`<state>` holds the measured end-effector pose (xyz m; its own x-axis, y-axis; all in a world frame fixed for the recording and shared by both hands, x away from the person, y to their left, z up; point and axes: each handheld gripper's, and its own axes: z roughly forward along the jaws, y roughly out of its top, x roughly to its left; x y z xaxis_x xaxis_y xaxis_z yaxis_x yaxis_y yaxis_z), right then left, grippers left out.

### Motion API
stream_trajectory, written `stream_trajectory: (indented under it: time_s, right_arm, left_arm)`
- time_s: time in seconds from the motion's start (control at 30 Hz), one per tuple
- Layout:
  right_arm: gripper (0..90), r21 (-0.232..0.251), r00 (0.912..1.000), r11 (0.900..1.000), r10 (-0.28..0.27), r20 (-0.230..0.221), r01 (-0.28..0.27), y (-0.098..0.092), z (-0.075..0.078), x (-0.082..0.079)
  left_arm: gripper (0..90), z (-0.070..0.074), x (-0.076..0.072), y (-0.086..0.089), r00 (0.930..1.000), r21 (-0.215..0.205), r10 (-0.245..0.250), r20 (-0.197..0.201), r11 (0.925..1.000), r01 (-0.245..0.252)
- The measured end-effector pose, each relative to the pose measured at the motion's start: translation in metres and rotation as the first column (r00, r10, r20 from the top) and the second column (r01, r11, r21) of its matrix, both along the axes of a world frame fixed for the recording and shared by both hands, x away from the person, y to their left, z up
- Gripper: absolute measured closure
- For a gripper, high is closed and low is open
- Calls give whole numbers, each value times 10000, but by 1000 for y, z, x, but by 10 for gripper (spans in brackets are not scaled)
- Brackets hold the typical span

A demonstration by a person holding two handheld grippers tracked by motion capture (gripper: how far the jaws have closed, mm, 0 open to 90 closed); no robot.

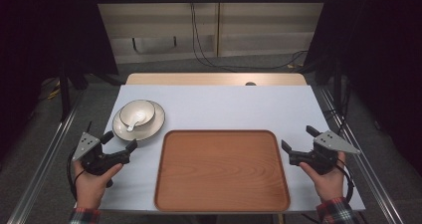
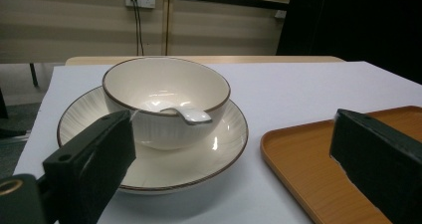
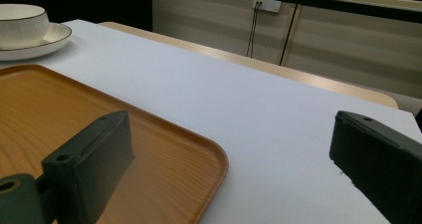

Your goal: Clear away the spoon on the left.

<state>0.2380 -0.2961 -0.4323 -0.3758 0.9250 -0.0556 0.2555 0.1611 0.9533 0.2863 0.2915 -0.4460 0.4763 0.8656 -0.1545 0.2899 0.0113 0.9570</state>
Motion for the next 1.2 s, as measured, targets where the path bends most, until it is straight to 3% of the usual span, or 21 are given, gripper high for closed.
stream_trajectory:
  time_s: [0.47, 0.6, 0.73, 0.83, 0.93, 1.2]
  right_arm:
    - [39, 93, 9995, 9998, 189, 241, -191, 3, -2, 2]
    - [38, 206, 9997, 9997, 120, 233, -125, 2, -2, 2]
    - [38, 158, 9996, 9996, 218, 178, -221, 3, -2, 1]
    - [38, 45, 9996, 9998, 191, 214, -192, 3, -2, 0]
    - [40, 81, 9995, 9997, 238, 189, -239, 2, -3, -2]
    - [50, 59, 9993, 9997, 218, 296, -219, 2, -2, -6]
  left_arm:
    - [79, -5, 5, -11, 9993, -193, 284, -259, 9994, -289]
    - [92, -6, 8, -15, 9991, -17, 272, -338, 9996, -273]
    - [132, -6, 12, -19, 9993, -214, 287, -246, 9993, -293]
    - [148, -8, 16, -20, 9985, 38, 428, -340, 9991, -427]
    - [162, -9, 20, -21, 9980, -41, 572, -251, 9983, -573]
    - [275, -15, 27, -15, 9944, 359, 1056, -58, 9938, -1053]
